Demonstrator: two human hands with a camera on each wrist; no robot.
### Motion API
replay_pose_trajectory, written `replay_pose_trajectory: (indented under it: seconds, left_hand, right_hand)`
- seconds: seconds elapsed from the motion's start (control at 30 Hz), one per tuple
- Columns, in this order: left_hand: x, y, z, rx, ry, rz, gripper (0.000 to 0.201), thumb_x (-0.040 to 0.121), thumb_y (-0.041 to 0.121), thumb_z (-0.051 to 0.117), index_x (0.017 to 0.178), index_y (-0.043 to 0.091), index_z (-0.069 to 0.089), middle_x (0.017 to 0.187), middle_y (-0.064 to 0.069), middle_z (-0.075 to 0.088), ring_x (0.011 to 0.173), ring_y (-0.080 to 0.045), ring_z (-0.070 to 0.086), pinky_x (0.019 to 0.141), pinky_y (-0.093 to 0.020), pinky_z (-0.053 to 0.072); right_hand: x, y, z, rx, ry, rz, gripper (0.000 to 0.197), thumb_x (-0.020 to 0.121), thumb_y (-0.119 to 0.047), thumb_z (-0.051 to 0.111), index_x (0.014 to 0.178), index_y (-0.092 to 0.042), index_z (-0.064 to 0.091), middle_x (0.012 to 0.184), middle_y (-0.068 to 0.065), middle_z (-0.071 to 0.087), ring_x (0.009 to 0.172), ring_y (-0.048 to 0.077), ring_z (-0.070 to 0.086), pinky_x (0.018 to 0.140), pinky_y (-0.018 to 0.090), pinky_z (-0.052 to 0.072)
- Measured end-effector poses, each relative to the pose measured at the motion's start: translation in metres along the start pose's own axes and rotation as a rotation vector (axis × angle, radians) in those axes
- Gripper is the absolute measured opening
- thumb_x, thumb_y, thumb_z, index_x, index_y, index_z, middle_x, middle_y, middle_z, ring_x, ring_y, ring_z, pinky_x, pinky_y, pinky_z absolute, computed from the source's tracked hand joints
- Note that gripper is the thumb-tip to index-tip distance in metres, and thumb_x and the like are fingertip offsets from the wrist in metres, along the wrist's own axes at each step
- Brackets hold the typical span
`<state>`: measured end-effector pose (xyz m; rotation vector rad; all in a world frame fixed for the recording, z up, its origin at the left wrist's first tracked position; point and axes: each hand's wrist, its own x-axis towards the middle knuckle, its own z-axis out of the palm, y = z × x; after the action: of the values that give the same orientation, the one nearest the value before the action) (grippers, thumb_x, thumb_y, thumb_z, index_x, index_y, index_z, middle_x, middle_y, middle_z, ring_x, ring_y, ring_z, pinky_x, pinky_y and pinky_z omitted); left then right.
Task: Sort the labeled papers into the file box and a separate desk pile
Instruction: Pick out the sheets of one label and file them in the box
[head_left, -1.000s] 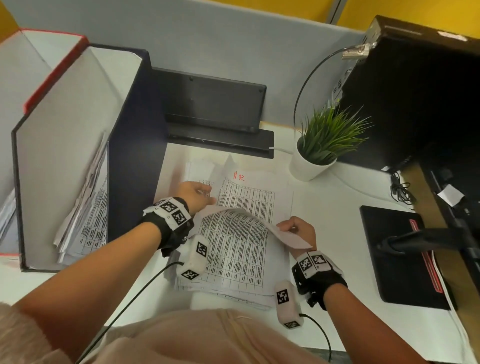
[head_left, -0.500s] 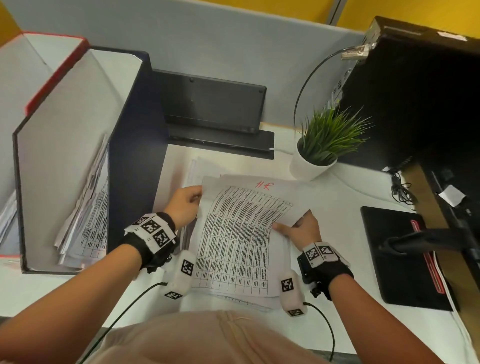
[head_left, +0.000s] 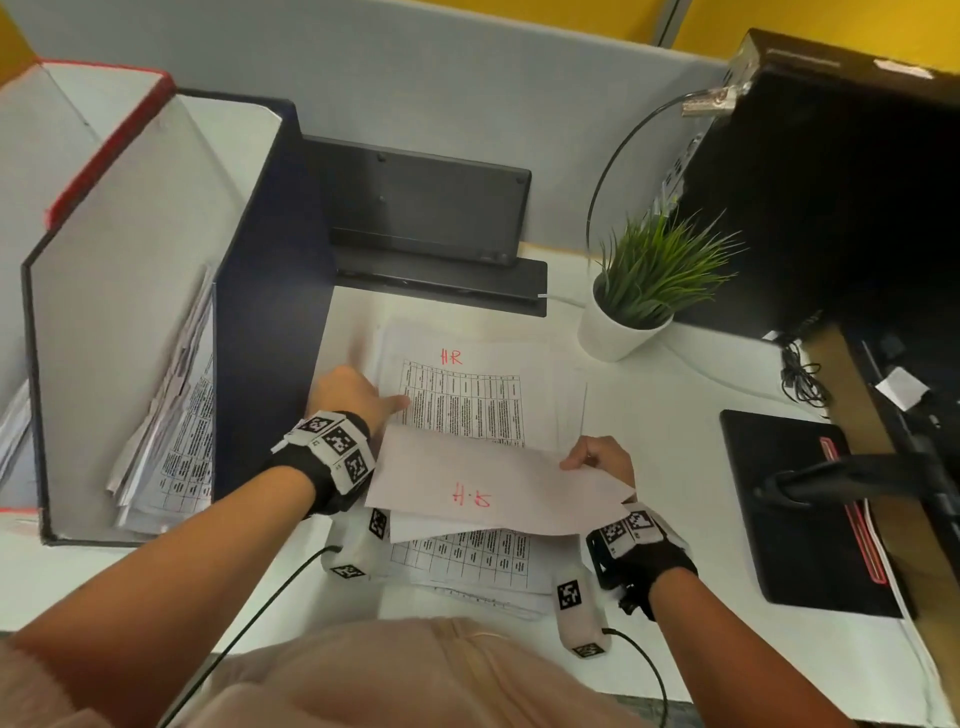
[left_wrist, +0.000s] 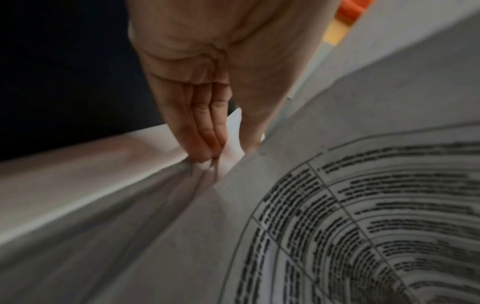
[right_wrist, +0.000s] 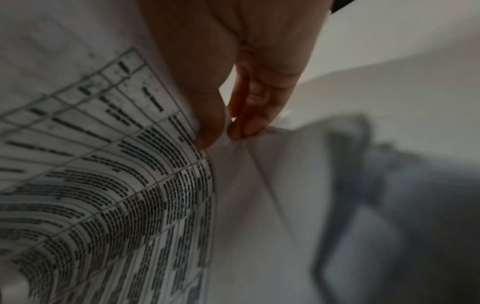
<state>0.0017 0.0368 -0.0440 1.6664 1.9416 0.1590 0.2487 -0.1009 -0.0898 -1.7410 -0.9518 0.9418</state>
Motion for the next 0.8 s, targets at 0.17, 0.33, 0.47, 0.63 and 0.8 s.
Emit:
replay_pose_trajectory:
  seconds: [0.17, 0.33, 0.47, 0.63, 0.8]
  left_hand:
    - [0.001, -0.001, 0.003, -0.115, 0.041, 0.052, 0.025, 0.074, 0.028, 0.077, 0.076, 0.004, 0.072, 0.074, -0.008, 0.067, 0.067, -0.02, 0.06, 0.067, -0.027, 0.049]
    - [-0.007, -0.005, 0.007, -0.217, 0.039, 0.329, 0.026, 0.088, 0.009, 0.059, 0.062, 0.008, 0.058, 0.062, -0.003, 0.054, 0.062, -0.02, 0.051, 0.059, -0.022, 0.041]
    - [-0.02, -0.004, 0.006, -0.523, -0.026, 0.5, 0.019, 0.095, 0.007, 0.046, 0.103, 0.01, 0.063, 0.091, -0.001, 0.064, 0.081, -0.013, 0.057, 0.073, -0.016, 0.046]
    - [-0.025, -0.001, 0.003, -0.681, -0.111, 0.454, 0.029, 0.095, -0.004, 0.038, 0.108, 0.006, 0.061, 0.099, 0.0, 0.065, 0.087, -0.003, 0.06, 0.079, -0.011, 0.048]
    - [-0.017, 0.001, 0.004, -0.655, -0.251, 0.388, 0.036, 0.092, -0.009, 0.035, 0.112, 0.001, 0.063, 0.1, -0.005, 0.065, 0.09, -0.012, 0.061, 0.079, -0.014, 0.051]
  right_hand:
    - [0.002, 0.002, 0.005, 0.191, 0.086, 0.191, 0.032, 0.064, 0.026, 0.05, 0.054, -0.003, 0.06, 0.08, 0.012, 0.055, 0.078, 0.026, 0.051, 0.079, 0.034, 0.044]
    - [0.01, -0.002, 0.004, 0.437, 0.138, 0.479, 0.039, 0.063, 0.017, 0.041, 0.035, -0.006, 0.054, 0.057, 0.011, 0.062, 0.057, 0.027, 0.052, 0.059, 0.028, 0.044]
    - [0.005, -0.008, 0.002, 0.148, 0.147, 0.207, 0.039, 0.07, 0.025, 0.044, 0.051, -0.01, 0.044, 0.051, 0.002, 0.05, 0.056, 0.017, 0.044, 0.053, 0.025, 0.032]
    - [0.004, -0.022, 0.003, 0.04, 0.131, 0.109, 0.047, 0.061, 0.011, 0.079, 0.1, -0.004, 0.057, 0.09, 0.004, 0.063, 0.08, 0.013, 0.061, 0.067, 0.014, 0.049]
    - [0.005, -0.015, -0.001, -0.101, 0.086, 0.205, 0.031, 0.066, -0.001, 0.081, 0.093, 0.004, 0.066, 0.091, 0.012, 0.067, 0.078, 0.014, 0.06, 0.079, 0.027, 0.05]
